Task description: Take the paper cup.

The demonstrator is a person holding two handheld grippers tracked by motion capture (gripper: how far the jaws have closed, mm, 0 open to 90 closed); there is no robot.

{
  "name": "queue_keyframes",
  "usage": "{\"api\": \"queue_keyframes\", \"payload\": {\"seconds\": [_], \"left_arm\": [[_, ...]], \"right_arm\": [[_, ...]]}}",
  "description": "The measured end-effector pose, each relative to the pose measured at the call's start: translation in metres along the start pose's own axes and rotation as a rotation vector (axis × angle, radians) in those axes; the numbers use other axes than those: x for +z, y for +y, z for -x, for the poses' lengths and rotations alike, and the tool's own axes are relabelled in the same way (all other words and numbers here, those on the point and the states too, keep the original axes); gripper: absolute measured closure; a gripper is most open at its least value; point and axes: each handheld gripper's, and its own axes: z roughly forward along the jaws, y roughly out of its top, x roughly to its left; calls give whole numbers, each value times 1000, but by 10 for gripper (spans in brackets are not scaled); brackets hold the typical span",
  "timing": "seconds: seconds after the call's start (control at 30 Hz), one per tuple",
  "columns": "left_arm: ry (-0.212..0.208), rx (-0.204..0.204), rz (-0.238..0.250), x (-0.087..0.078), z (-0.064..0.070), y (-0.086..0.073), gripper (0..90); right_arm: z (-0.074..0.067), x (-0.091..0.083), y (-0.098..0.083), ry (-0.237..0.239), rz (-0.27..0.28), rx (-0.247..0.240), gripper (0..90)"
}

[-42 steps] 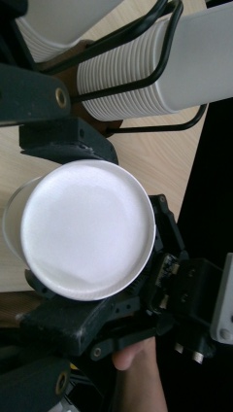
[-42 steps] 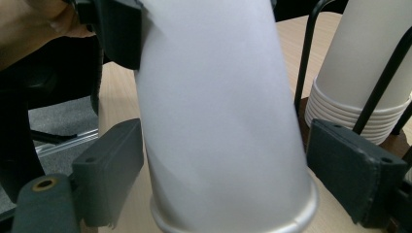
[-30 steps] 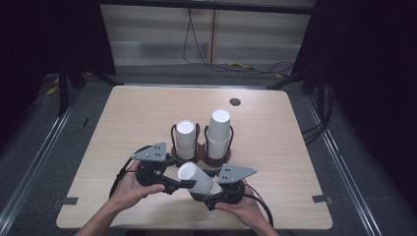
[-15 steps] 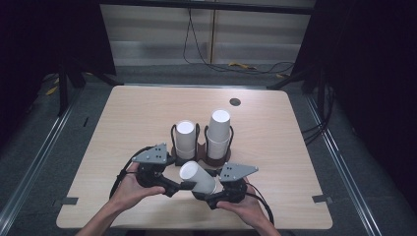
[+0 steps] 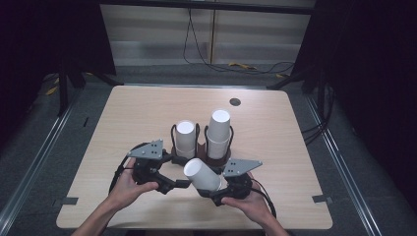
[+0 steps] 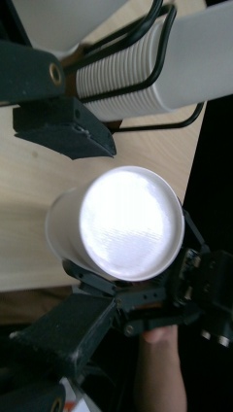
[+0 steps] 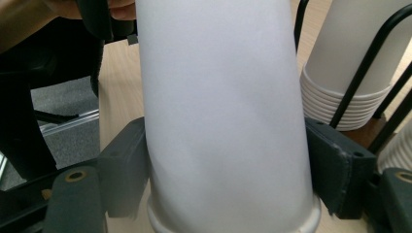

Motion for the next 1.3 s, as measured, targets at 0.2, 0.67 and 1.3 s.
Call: {"api": "queue_keyframes", "payload": {"seconds": [0.2, 0.67, 1.3], "left_arm": [[42, 46, -26, -1, 1, 0, 201], [50, 23, -102, 1, -3, -6, 166], [45, 33, -175, 6, -4, -9, 159]], "right_arm": [[4, -1, 4, 4, -39, 15, 250], [4, 13, -1, 28, -155, -11, 256], [0, 20, 6, 30, -338, -80, 262]]}}
